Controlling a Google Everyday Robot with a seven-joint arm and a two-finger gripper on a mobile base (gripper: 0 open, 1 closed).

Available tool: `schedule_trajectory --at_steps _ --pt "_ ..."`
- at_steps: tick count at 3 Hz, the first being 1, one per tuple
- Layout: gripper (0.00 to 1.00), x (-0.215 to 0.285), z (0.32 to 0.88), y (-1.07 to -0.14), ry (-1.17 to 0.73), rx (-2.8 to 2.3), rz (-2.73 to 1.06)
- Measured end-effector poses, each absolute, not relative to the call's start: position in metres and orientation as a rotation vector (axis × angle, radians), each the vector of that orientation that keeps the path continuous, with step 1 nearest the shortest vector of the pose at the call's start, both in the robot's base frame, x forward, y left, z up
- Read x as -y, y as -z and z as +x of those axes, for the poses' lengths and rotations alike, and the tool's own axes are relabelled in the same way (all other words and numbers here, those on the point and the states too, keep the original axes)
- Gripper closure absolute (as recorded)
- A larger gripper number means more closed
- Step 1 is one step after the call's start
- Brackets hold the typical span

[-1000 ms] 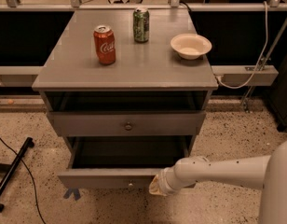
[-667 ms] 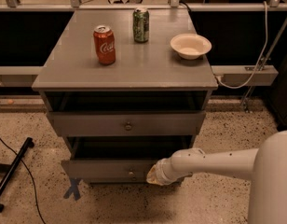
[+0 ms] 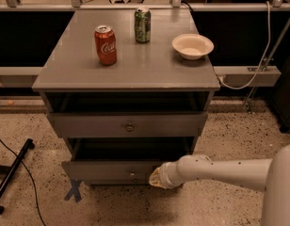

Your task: Close middle drawer

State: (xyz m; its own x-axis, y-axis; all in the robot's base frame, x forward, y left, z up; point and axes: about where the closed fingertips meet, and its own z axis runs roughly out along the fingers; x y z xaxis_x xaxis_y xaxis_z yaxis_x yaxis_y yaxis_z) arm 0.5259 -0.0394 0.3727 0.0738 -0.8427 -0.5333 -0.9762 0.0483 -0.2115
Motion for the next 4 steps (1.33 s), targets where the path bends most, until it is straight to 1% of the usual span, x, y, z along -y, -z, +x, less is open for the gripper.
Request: schedule_trajectory --at_steps 2,3,4 --pt "1.00 0.043 0.545 -0.371 -0.279 -1.651 -1.712" --pt "1.00 0.035 0.562 -0.370 -0.262 -1.607 -1.722" --pt "1.00 0.018 0.592 -0.364 -0.260 -1.566 -1.747"
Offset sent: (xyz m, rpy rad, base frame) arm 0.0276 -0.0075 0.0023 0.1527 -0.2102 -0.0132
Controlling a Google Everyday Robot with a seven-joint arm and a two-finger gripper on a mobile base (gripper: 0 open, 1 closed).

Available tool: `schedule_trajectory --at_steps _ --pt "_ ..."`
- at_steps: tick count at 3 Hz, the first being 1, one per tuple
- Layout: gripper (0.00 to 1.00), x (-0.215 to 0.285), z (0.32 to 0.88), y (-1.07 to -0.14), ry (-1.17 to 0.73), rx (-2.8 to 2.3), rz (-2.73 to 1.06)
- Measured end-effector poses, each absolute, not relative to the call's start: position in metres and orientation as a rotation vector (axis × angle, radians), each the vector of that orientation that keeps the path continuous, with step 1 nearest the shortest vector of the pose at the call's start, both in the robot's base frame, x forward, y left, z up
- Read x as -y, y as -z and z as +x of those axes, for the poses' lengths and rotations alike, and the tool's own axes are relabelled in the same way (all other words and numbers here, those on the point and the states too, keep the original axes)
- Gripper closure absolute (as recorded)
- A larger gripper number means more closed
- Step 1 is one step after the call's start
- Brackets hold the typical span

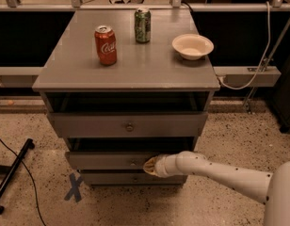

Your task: Close middle drawer

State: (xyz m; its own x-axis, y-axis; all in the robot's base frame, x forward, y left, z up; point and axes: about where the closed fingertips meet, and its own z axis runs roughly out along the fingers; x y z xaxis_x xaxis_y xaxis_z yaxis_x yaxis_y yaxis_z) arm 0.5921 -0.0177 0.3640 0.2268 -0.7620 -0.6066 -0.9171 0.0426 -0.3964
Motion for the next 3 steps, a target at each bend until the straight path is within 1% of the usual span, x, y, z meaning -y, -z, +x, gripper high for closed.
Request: schedule_trajectory --at_steps 2,3 --pt "1.00 0.002 0.624 -0.363 -0.259 -1.531 -1.745" --pt "1.00 0.000 0.622 -0.363 -0.260 -1.529 -1.743"
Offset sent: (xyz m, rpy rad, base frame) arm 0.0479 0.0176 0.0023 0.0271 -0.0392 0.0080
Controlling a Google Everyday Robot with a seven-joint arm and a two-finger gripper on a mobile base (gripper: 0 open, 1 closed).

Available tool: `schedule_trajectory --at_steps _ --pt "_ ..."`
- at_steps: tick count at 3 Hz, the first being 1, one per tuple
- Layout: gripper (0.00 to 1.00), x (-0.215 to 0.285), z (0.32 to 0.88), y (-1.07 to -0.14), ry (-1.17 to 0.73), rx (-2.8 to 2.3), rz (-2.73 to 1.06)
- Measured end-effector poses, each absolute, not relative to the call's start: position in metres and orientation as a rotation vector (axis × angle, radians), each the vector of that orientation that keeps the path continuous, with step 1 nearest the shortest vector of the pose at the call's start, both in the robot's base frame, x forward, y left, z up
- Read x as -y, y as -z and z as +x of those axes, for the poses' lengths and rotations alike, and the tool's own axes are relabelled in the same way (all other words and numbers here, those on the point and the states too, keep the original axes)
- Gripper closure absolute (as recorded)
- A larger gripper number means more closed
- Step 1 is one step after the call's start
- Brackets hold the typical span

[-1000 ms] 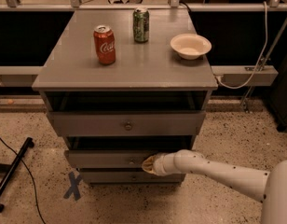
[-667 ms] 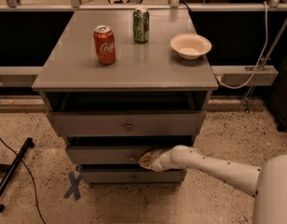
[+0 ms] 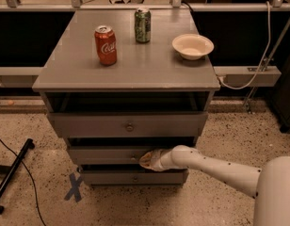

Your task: Close middle drawer

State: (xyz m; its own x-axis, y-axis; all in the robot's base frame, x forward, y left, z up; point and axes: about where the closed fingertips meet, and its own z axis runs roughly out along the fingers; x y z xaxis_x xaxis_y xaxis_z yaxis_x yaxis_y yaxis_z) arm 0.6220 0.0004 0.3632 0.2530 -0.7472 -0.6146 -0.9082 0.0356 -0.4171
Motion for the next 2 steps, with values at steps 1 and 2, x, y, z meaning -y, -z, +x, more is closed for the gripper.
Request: schedule_trajectory --at_steps 1,2 --pt "1.00 0.003 0.619 -0.362 -0.265 -1.530 -1.741" --pt "1.00 0.036 0.591 -0.351 -0.319 -1.546 -1.724"
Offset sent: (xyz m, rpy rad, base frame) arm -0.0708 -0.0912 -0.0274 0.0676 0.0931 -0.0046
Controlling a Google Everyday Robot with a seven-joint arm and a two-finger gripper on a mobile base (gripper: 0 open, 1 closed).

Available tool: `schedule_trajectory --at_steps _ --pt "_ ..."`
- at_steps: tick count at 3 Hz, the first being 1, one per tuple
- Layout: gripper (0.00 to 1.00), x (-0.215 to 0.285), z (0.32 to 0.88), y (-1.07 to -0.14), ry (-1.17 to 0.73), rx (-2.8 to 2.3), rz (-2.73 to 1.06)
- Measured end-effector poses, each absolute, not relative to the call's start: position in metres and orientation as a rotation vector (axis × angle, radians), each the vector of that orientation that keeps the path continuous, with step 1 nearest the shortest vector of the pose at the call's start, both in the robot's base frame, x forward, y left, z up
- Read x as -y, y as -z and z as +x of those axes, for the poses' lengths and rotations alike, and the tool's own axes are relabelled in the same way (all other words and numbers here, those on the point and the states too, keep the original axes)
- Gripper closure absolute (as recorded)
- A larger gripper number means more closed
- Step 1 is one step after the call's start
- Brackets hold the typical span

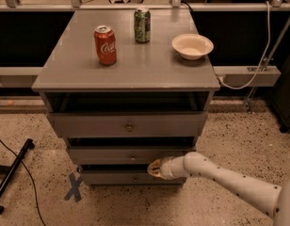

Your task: Close middle drawer

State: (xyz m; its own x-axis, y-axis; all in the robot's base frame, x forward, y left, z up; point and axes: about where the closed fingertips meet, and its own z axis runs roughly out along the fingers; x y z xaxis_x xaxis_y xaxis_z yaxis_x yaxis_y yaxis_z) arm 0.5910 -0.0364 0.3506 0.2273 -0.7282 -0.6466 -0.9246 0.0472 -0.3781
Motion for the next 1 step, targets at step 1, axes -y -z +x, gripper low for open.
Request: schedule_trajectory --at_steps 1 --pt "1.00 0.0737 0.5631 -0.3376 -0.371 -1.595 -1.696"
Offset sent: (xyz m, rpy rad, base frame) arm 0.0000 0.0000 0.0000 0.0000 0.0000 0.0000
